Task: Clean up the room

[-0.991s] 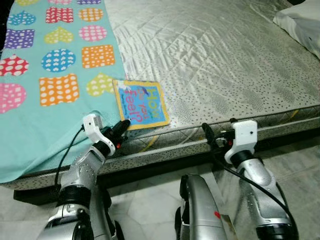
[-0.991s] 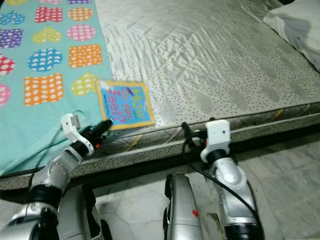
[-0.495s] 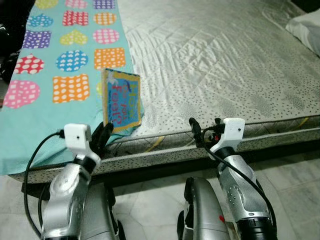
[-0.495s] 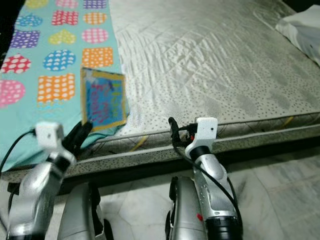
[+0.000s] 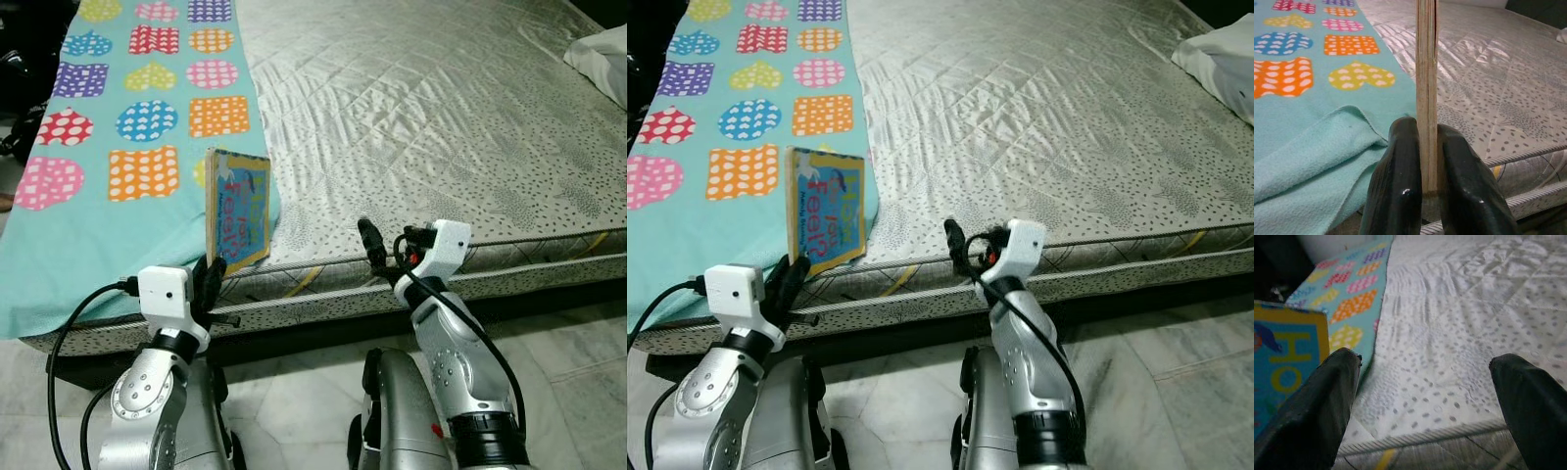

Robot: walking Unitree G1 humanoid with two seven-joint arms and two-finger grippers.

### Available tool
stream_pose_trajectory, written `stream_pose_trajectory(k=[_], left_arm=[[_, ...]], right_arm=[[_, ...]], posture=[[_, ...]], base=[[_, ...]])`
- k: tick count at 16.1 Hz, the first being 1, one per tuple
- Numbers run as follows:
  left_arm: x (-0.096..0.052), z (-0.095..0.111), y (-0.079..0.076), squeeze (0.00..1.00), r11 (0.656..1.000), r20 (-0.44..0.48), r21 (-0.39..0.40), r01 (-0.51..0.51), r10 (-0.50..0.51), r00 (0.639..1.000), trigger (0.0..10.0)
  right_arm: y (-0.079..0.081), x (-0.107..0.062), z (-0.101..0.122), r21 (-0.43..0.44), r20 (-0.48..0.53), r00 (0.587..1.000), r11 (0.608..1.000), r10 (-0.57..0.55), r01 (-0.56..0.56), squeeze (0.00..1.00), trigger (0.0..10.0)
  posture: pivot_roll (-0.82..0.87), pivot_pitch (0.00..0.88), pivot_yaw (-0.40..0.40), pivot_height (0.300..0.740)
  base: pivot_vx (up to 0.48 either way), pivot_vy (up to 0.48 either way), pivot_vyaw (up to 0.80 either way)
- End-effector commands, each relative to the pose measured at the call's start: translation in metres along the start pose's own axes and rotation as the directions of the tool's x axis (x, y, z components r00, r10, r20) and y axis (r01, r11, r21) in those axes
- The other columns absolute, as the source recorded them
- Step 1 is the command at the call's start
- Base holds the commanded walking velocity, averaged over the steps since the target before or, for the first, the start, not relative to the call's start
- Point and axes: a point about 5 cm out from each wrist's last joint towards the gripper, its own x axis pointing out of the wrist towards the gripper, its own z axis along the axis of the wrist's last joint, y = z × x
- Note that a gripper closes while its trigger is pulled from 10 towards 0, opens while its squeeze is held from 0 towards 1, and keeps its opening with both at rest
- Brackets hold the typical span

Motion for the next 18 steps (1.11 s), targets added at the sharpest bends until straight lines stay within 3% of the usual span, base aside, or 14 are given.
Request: stream_pose_trajectory(k=[1, 12, 18], left_arm=[[0.001, 0.006, 0.000, 0.00, 1.000, 0.027, 0.001, -0.008, 0.008, 1.000, 0.0], [0.007, 0.003, -0.002, 0.00, 1.000, 0.015, -0.019, -0.017, 0.017, 1.000, 0.0], [0.009, -0.003, -0.002, 0.00, 1.000, -0.024, -0.013, -0.015, 0.015, 1.000, 0.0]], right_arm=[[-0.004, 0.000, 0.003, 0.032, 0.005, 1.000, 0.999, -0.016, 0.016, 0.00, 10.0], [-0.009, 0.005, 0.009, 0.035, 0.028, 0.998, 0.998, -0.056, 0.055, 0.00, 10.0], [-0.019, 0.002, 0.004, -0.018, 0.013, 0.993, 0.993, -0.121, 0.121, 0.00, 10.0]], posture=[[0.02, 0.155, -0.034, 0.561], [0.02, 0.114, -0.029, 0.676], [0.02, 0.120, -0.037, 0.740]], base=[[0.000, 0.000, 0.00], [0.000, 0.000, 0.00], [0.000, 0.000, 0.00]])
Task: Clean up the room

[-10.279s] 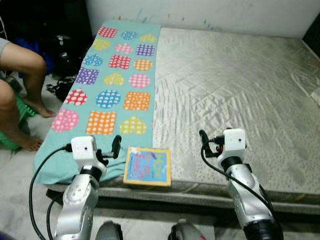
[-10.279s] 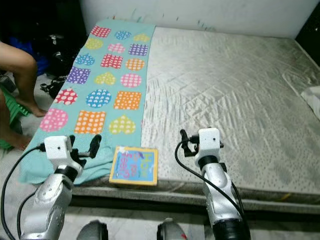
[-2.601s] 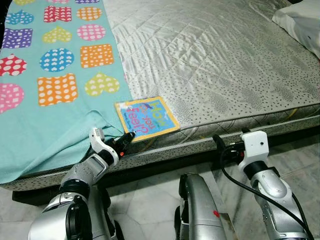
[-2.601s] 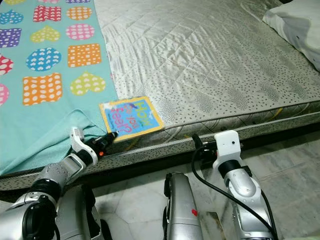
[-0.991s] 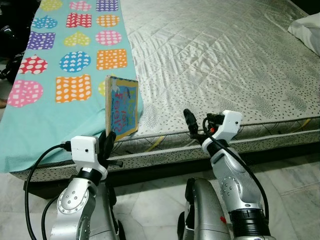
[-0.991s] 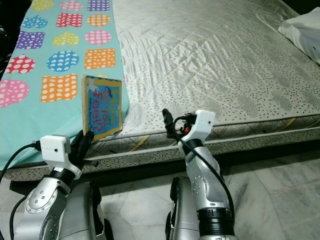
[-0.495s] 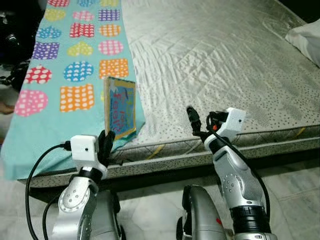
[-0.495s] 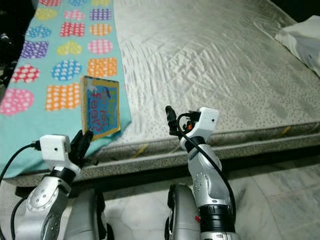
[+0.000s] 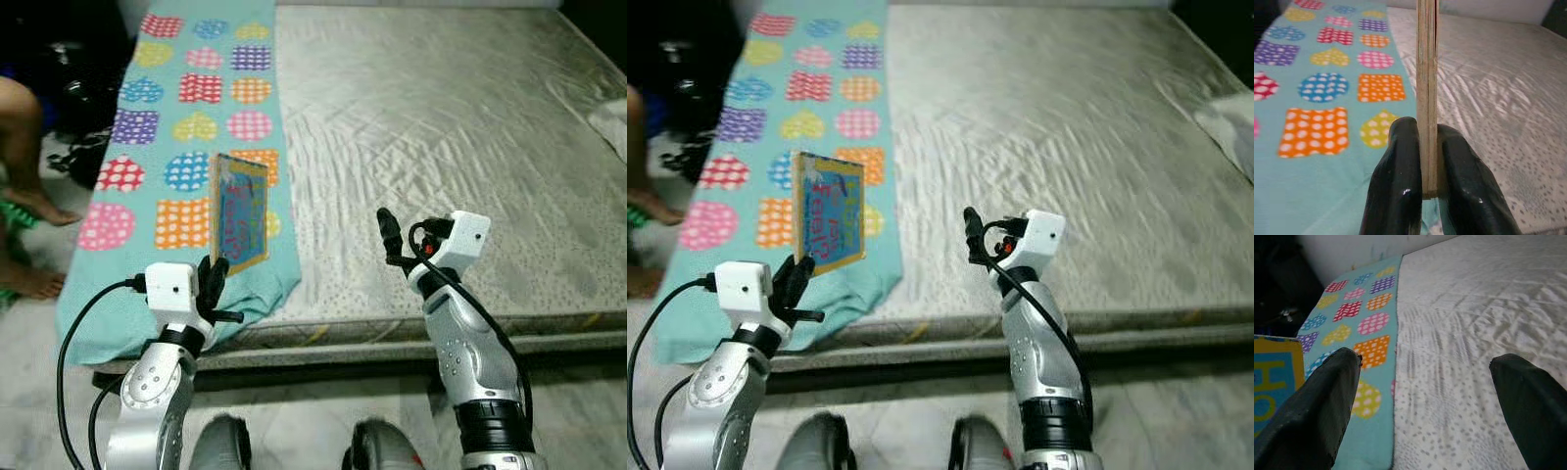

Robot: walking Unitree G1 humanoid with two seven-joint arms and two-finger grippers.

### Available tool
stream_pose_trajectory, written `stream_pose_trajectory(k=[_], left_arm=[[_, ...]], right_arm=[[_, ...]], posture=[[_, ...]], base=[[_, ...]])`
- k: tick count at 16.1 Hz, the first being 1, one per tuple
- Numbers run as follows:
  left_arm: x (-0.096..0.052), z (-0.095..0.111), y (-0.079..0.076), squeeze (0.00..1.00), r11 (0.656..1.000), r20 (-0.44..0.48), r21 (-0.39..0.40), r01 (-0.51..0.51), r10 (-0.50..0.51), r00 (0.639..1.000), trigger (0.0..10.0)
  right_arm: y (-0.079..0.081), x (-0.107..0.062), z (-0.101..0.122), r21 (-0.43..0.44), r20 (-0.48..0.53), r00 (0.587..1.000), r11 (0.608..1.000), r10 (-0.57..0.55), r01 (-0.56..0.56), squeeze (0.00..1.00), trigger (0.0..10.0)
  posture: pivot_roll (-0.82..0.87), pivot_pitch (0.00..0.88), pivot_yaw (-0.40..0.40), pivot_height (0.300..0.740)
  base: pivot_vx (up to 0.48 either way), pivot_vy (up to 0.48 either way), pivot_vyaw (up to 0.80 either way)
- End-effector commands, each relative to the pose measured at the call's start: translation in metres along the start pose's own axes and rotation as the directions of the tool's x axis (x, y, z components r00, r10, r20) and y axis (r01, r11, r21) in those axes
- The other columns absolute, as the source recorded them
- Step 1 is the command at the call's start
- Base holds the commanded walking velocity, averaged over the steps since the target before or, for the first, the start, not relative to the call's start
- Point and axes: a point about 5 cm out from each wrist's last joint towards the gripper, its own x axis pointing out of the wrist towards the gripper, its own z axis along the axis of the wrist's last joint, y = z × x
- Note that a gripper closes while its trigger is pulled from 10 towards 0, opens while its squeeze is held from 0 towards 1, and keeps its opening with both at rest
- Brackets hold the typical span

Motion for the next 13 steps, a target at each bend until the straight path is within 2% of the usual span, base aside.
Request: stream_pose_trajectory(k=[1, 7, 8, 9, 10, 13], left_arm=[[0.000, 0.002, -0.002, 0.00, 1.000, 0.004, 0.001, 0.017, -0.017, 1.000, 0.0], [0.002, -0.001, -0.010, 0.00, 0.999, -0.017, -0.003, 0.049, -0.049, 0.999, 0.0], [0.002, -0.004, -0.009, 0.00, 0.999, -0.037, -0.006, 0.039, -0.040, 0.999, 3.6], [0.003, -0.004, -0.009, 0.00, 1.000, -0.047, 0.001, 0.023, -0.022, 0.999, 9.3], [0.005, -0.004, -0.009, 0.00, 1.000, -0.046, 0.009, 0.009, -0.008, 0.999, 10.0], [0.008, -0.003, -0.009, 0.00, 0.999, -0.038, 0.034, 0.004, -0.002, 0.999, 10.0]], right_arm=[[-0.005, -0.003, -0.003, -0.011, -0.006, 0.999, 0.999, -0.038, 0.038, 0.00, 10.0], [-0.011, -0.005, -0.008, -0.037, -0.013, 0.996, 0.996, -0.086, 0.085, 0.00, 10.0], [-0.014, -0.006, -0.009, -0.050, -0.019, 0.995, 0.994, -0.103, 0.102, 0.00, 10.0], [-0.015, -0.005, -0.009, -0.054, -0.018, 0.993, 0.992, -0.118, 0.117, 0.00, 10.0], [-0.015, -0.004, -0.008, -0.047, -0.012, 0.992, 0.991, -0.123, 0.122, 0.00, 10.0], [-0.016, -0.003, -0.008, -0.050, -0.017, 0.991, 0.990, -0.135, 0.134, 0.00, 10.0]], posture=[[0.02, 0.121, -0.035, 0.740], [0.02, 0.124, -0.031, 0.740], [0.02, 0.122, -0.031, 0.740], [0.02, 0.122, -0.031, 0.740], [0.01, 0.118, -0.028, 0.740], [0.01, 0.113, -0.029, 0.740]], base=[[0.000, 0.000, 0.00], [0.000, 0.000, 0.00], [0.000, 0.000, 0.00], [0.000, 0.000, 0.00], [0.000, 0.000, 0.00], [0.000, 0.000, 0.00]])
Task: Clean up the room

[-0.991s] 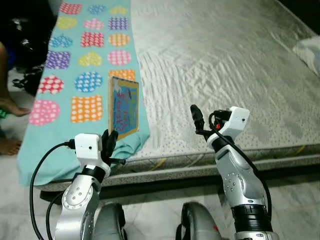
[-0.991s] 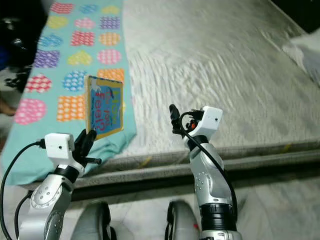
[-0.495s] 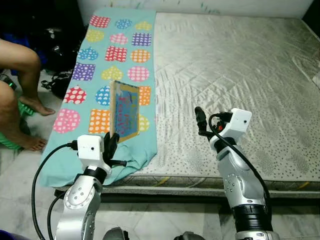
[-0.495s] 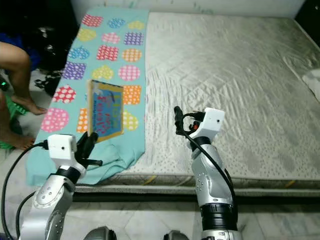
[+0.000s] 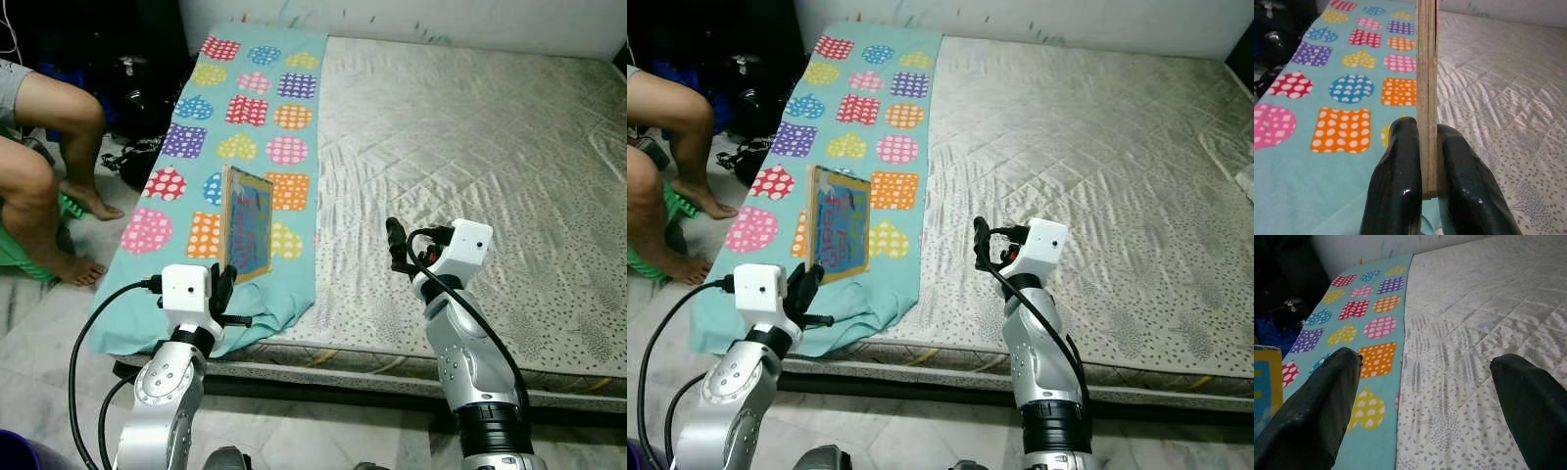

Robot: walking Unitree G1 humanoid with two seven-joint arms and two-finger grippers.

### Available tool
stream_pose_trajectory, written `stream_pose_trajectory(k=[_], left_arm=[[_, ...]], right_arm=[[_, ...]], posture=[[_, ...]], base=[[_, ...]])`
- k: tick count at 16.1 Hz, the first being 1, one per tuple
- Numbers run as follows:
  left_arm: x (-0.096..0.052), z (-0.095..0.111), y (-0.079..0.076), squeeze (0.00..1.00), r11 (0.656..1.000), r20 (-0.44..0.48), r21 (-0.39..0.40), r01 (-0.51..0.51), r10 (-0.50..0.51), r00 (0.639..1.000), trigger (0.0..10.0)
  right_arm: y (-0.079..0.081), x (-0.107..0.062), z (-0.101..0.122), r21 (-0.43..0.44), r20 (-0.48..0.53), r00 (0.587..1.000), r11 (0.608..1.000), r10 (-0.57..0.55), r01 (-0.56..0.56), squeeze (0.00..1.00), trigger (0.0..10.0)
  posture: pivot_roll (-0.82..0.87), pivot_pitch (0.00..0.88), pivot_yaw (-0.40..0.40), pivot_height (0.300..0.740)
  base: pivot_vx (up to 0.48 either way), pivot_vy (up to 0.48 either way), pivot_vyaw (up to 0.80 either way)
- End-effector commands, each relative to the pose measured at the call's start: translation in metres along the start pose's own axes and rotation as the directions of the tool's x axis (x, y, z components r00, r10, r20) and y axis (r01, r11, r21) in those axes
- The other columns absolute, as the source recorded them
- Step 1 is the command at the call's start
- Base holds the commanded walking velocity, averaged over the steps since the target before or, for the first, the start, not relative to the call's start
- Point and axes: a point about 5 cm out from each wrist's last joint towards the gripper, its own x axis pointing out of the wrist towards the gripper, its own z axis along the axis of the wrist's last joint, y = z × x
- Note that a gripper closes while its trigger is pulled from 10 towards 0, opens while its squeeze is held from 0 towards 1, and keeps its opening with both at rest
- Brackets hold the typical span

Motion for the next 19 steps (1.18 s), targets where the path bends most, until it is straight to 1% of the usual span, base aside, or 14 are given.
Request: stream_pose_trajectory(k=[1, 5, 7, 9, 11, 19], left_arm=[[0.0013, 0.0058, -0.0021, 0.00, 1.000, 0.033, 0.009, 0.015, -0.015, 0.999, 10.0], [0.0031, 0.0075, -0.0063, 0.00, 0.999, 0.041, 0.005, 0.041, -0.041, 0.998, 10.0], [0.0042, 0.0084, -0.0071, 0.00, 0.999, 0.044, 0.001, 0.046, -0.046, 0.998, 10.0], [0.0052, 0.0089, -0.0072, 0.00, 0.999, 0.046, -0.004, 0.049, -0.049, 0.998, 10.0], [0.0053, 0.0099, -0.0066, 0.00, 0.999, 0.052, -0.009, 0.047, -0.047, 0.998, 10.0], [0.0073, 0.0113, -0.0078, 0.00, 0.998, 0.060, -0.027, 0.049, -0.048, 0.997, 10.0]], right_arm=[[-0.0051, -0.0004, -0.0018, -0.004, -0.010, 1.000, 1.000, -0.023, 0.023, 0.00, 10.0], [-0.0077, -0.0003, -0.0028, -0.005, -0.008, 0.999, 0.999, -0.034, 0.034, 0.00, 10.0], [-0.0072, 0.0004, -0.0022, -0.006, -0.005, 0.999, 0.999, -0.033, 0.033, 0.00, 10.0], [-0.0075, 0.0005, -0.0029, -0.008, -0.005, 0.999, 0.999, -0.032, 0.032, 0.00, 10.0], [-0.0081, 0.0004, -0.0032, -0.016, -0.004, 0.999, 0.999, -0.034, 0.034, 0.00, 10.0], [-0.0094, 0.0006, -0.0039, -0.034, -0.001, 0.999, 0.999, -0.037, 0.037, 0.00, 10.0]], posture=[[0.01, 0.113, -0.029, 0.740], [0.01, 0.102, -0.029, 0.740], [0.01, 0.102, -0.028, 0.740], [0.01, 0.102, -0.028, 0.740], [0.00, 0.103, -0.029, 0.740], [0.00, 0.106, -0.031, 0.740]], base=[[0.000, 0.000, 0.00], [0.000, 0.000, -0.71], [0.000, 0.000, 0.00], [0.000, -0.247, 0.00], [0.000, -0.306, 0.00], [0.000, -0.480, 0.00]])
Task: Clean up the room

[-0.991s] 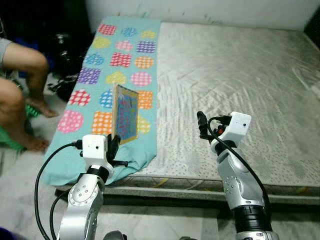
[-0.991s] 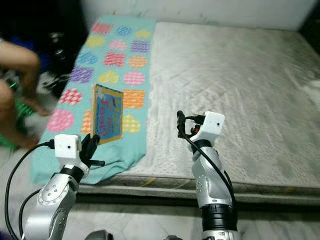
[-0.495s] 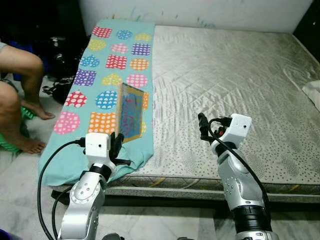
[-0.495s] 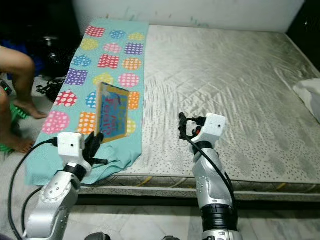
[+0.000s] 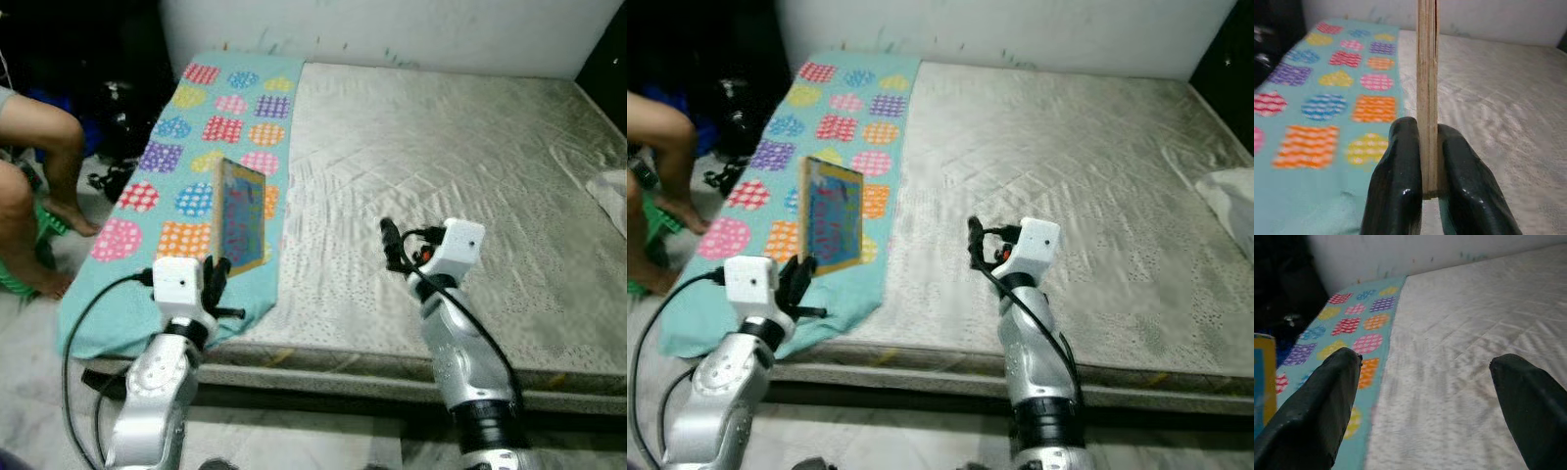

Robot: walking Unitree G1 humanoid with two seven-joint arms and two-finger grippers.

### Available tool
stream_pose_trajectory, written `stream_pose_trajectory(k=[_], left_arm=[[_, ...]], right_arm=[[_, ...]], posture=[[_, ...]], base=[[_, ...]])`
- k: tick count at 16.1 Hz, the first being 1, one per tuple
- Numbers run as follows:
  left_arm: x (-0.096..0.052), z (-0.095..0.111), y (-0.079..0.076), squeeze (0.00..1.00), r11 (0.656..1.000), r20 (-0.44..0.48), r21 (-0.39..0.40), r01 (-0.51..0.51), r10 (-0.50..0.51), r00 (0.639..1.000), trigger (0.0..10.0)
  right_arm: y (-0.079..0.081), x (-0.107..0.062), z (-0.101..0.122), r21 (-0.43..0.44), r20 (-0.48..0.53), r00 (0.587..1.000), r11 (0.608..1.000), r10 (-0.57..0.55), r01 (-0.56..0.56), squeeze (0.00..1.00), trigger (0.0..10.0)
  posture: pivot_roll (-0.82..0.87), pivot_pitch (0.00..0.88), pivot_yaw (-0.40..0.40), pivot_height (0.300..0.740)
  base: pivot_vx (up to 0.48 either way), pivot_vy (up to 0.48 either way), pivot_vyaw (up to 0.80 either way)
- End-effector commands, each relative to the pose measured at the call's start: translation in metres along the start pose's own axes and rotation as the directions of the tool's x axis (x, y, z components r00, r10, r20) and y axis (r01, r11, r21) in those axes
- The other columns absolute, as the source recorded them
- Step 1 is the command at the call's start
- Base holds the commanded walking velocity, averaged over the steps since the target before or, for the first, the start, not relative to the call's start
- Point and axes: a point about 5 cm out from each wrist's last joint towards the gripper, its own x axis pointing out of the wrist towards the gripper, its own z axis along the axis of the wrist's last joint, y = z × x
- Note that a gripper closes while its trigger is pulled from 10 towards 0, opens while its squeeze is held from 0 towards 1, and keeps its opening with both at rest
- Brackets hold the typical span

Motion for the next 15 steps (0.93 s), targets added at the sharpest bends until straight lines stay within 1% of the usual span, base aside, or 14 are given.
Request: stream_pose_trajectory(k=[1, 6, 7, 9, 11, 13, 15], left_arm=[[0.0027, 0.0076, -0.0081, 0.00, 0.999, 0.039, 0.006, 0.037, -0.037, 0.999, 10.0], [0.0033, 0.0065, -0.0091, 0.00, 0.999, 0.036, 0.003, 0.042, -0.042, 0.998, 10.0], [0.0034, 0.0065, -0.0094, 0.00, 0.999, 0.037, 0.004, 0.043, -0.043, 0.998, 10.0], [0.0039, 0.0067, -0.0092, 0.00, 0.999, 0.041, -0.003, 0.042, -0.042, 0.998, 10.0], [0.0052, 0.0076, -0.0079, 0.00, 1.000, 0.055, -0.010, 0.028, -0.028, 0.998, 10.0], [0.0055, 0.0083, -0.0081, 0.00, 1.000, 0.065, 0.001, 0.029, -0.029, 0.997, 10.0], [0.0061, 0.0092, -0.0089, 0.00, 0.999, 0.072, 0.009, 0.047, -0.047, 0.996, 10.0]], right_arm=[[-0.0057, -0.0007, 0.0003, -0.001, 0.005, 1.000, 1.000, -0.027, 0.027, 0.00, 10.0], [-0.0080, -0.0006, 0.0004, -0.006, 0.006, 0.999, 0.999, -0.035, 0.035, 0.00, 10.0], [-0.0084, -0.0005, 0.0004, -0.008, 0.006, 0.999, 0.999, -0.036, 0.036, 0.00, 10.0], [-0.0087, -0.0004, 0.0003, -0.009, 0.007, 0.999, 0.999, -0.038, 0.038, 0.00, 10.0], [-0.0087, -0.0002, 0.0005, -0.012, 0.010, 0.999, 0.999, -0.038, 0.038, 0.00, 10.0], [-0.0097, -0.0005, 0.0007, -0.014, 0.012, 0.999, 0.999, -0.039, 0.040, 0.00, 10.0], [-0.0103, -0.0008, 0.0007, -0.018, 0.013, 0.999, 0.999, -0.041, 0.041, 0.00, 10.0]], posture=[[0.00, 0.106, -0.031, 0.740], [0.00, 0.109, -0.033, 0.740], [0.00, 0.109, -0.033, 0.740], [-0.01, 0.109, -0.033, 0.740], [-0.01, 0.109, -0.031, 0.740], [-0.01, 0.109, -0.031, 0.740], [-0.01, 0.108, -0.031, 0.740]], base=[[0.000, -0.480, 0.00], [0.000, -0.460, 0.00], [0.000, -0.368, -0.62], [0.000, 0.000, -0.53], [0.000, 0.000, 0.00], [0.000, 0.000, 0.00], [0.000, 0.000, 0.00]])
